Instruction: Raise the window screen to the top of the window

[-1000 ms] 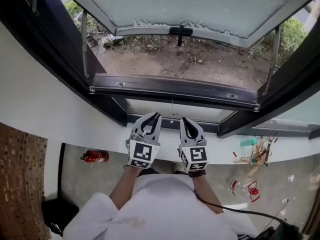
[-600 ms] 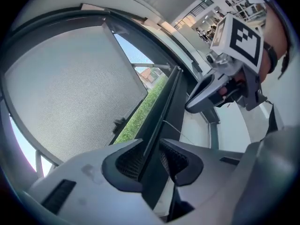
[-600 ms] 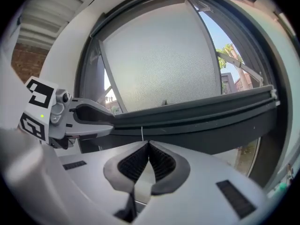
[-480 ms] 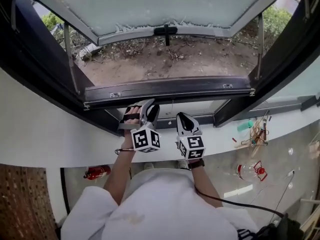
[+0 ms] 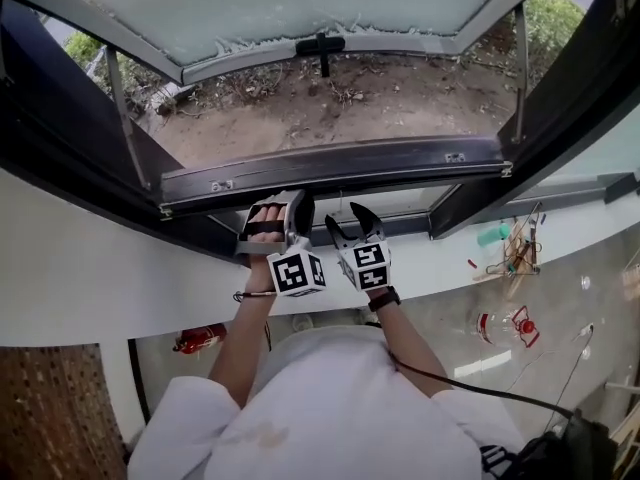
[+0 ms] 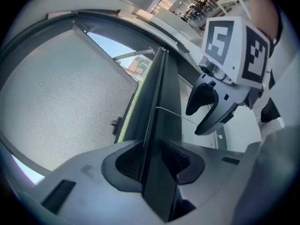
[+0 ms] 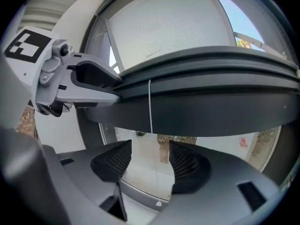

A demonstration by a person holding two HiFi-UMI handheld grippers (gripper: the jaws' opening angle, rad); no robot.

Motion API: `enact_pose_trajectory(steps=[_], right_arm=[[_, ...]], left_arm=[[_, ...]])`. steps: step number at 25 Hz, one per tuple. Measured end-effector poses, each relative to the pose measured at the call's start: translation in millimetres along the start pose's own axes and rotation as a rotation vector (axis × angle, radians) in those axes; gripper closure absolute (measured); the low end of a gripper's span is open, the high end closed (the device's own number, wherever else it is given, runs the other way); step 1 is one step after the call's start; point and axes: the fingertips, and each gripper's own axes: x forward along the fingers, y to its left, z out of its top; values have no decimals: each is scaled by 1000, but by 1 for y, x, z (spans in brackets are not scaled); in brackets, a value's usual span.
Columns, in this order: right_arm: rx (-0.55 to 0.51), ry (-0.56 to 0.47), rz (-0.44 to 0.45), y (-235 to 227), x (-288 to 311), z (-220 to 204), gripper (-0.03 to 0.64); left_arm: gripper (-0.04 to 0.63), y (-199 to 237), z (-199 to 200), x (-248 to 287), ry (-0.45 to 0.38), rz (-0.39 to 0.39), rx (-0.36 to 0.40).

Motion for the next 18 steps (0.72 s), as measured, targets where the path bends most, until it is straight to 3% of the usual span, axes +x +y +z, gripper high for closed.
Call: enact_pose_trajectory(steps=[6,10,12,13,14,15,18], right_arm=[[13,16,53,1,22,-6,382],[6,-3,90,4,31,-12,382],[6,14,109,6,36,-23,383],[6,32,114,7,39,-31,409],[5,53,118,8,41,-39,545],[2,77,126,10,43,-49,617],[-11,169,147,14,50,-87,617]], left_arm=[[485,0,-1,1,44,104,32],[491,0,-1,2,103,95,74],[499,-1,-1,2,93,102,52],[502,-2,0,2,77,116,26],[502,-3,-1,2,62,132,4],[508,-3,-1,2,57,144,-8],[515,-3,-1,2,70,149,-21]])
